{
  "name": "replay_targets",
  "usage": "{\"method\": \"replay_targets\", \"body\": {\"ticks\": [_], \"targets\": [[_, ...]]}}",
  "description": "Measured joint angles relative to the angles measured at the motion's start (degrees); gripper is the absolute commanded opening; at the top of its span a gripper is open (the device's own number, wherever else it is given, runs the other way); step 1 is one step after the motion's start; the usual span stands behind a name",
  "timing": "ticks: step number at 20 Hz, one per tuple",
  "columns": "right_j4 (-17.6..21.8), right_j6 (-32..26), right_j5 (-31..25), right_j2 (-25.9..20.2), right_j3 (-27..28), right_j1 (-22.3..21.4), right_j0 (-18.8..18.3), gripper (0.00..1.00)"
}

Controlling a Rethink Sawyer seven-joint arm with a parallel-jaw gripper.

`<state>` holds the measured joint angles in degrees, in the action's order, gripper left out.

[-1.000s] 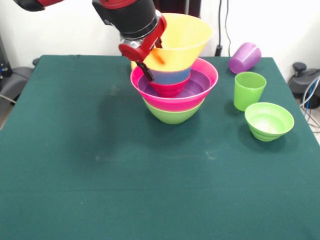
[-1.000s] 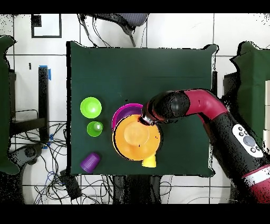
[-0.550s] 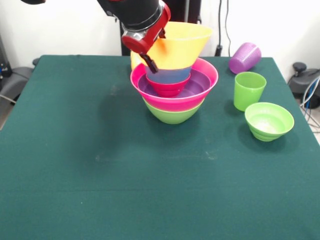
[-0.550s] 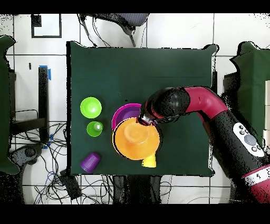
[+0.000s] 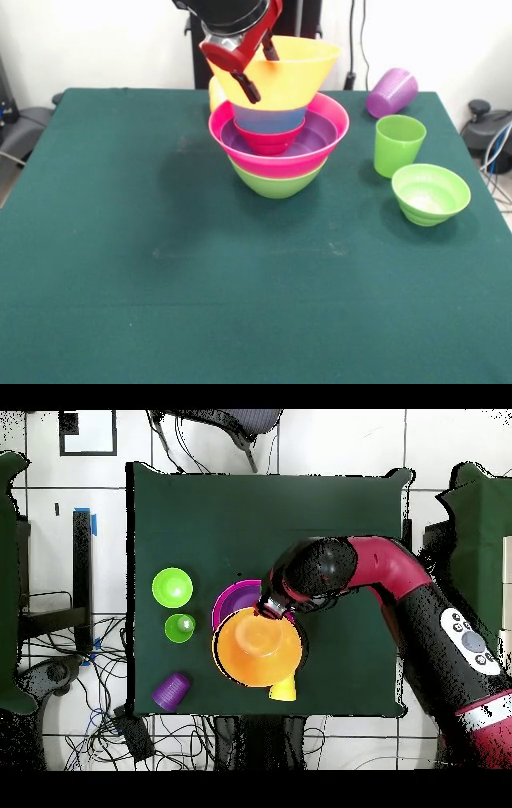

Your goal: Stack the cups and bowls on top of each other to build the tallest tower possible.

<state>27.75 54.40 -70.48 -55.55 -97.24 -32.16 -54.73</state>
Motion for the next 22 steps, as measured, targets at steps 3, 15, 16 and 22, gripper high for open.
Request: {"method": "replay_targets", "body": {"ticks": [3, 15, 16, 22], "targets": [[0.0, 0.0, -1.0, 0.0, 0.4, -0.4, 0.4, 1.00], [0.0, 0.0, -2.6, 0.0, 2.1, -0.9, 1.4, 1.00], [0.0, 0.0, -3.0, 0.0, 2.4, -0.9, 1.5, 1.00], [0.0, 0.0, -9.8, 0.0, 5.2, -0.9, 2.9, 1.00]]}}
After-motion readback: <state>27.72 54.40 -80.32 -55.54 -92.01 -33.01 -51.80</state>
